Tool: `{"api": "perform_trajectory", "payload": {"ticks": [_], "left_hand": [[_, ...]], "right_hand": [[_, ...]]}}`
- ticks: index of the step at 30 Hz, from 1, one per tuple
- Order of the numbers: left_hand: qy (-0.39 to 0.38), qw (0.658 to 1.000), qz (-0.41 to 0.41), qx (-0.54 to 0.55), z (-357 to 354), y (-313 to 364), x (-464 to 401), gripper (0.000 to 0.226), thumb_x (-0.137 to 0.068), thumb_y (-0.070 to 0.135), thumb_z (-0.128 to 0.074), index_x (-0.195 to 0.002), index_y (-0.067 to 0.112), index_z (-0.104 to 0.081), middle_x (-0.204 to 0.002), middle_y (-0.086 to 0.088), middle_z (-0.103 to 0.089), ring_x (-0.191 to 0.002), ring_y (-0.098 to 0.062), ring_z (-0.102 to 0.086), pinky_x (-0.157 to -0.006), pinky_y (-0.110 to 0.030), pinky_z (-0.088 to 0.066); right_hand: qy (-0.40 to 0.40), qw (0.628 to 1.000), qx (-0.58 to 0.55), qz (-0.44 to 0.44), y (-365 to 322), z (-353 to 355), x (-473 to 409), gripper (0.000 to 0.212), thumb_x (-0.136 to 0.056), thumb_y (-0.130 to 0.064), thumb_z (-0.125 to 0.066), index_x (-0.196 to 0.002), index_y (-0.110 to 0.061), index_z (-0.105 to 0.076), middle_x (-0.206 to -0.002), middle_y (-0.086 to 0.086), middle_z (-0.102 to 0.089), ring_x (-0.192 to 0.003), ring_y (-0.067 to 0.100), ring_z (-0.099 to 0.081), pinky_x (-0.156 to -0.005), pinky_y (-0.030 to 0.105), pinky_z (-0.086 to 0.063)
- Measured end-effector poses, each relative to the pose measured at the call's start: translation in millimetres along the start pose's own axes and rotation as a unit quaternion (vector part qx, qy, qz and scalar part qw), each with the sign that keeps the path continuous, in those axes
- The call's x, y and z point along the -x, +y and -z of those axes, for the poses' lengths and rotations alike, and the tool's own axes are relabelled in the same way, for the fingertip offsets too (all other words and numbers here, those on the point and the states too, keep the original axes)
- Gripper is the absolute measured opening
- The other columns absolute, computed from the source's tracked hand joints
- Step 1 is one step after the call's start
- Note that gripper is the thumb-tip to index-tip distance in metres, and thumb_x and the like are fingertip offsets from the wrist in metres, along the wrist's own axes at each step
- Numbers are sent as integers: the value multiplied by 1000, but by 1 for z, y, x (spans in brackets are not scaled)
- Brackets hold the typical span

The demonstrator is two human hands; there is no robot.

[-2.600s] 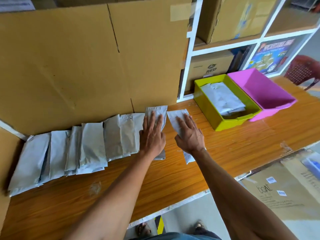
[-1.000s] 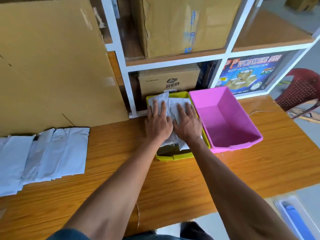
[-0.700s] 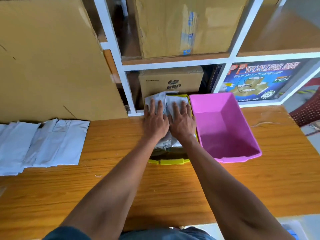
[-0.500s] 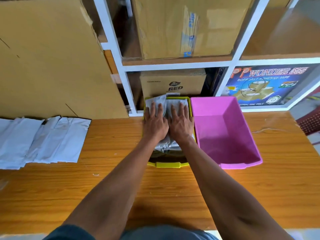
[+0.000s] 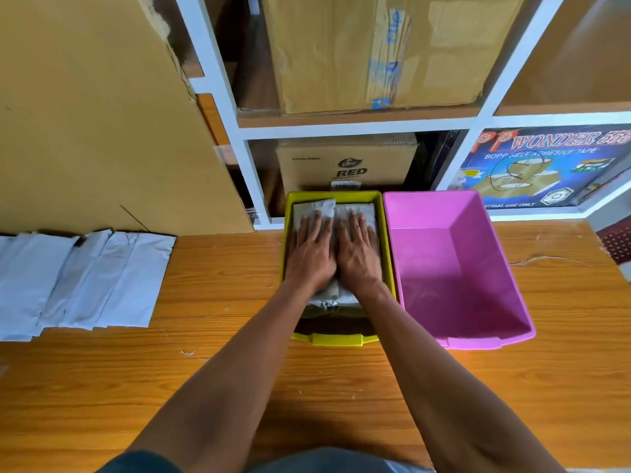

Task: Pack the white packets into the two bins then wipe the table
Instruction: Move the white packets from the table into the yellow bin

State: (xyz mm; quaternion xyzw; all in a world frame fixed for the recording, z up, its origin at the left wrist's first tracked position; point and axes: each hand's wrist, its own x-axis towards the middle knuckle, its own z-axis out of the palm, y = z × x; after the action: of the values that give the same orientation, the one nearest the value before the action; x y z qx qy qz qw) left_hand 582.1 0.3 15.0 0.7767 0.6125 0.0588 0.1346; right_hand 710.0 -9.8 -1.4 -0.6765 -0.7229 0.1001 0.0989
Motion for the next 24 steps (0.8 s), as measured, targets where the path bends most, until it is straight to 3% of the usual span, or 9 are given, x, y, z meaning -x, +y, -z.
{"api": "perform_trajectory", "payload": {"ticks": [7,15,20,24], "left_hand": [[12,1000,-15,-15,-18,-11,-12,75,-110,46,-36,-169,28,6,-173,-3,26,-160,-34,24,-131,-51,9],[2,998,-24,-65,-26,-12,-14,79,-100,52,-15,-169,23,8,-173,-9,24,-158,-36,26,-130,-51,11],[21,995,-30,-93,-29,-13,-13,79,-97,54,-6,-169,22,7,-174,-10,22,-158,-37,26,-128,-50,16],[12,995,-25,-92,-32,-13,-13,79,-99,52,-15,-170,23,6,-174,-9,24,-158,-39,26,-130,-52,11]], "right_hand": [[15,1000,19,6,9,-14,-8,80,-109,-36,-42,-168,-22,9,-172,10,26,-155,28,32,-131,49,7],[30,999,25,13,15,-30,-7,84,-106,-38,-46,-169,-18,6,-174,11,22,-159,31,25,-131,56,-5],[21,999,40,21,13,-30,-7,81,-106,-37,-43,-169,-15,4,-173,13,20,-159,33,22,-132,52,2],[50,995,83,37,14,-35,-7,79,-106,-33,-46,-168,-7,-6,-173,20,12,-159,38,18,-131,52,2]]}}
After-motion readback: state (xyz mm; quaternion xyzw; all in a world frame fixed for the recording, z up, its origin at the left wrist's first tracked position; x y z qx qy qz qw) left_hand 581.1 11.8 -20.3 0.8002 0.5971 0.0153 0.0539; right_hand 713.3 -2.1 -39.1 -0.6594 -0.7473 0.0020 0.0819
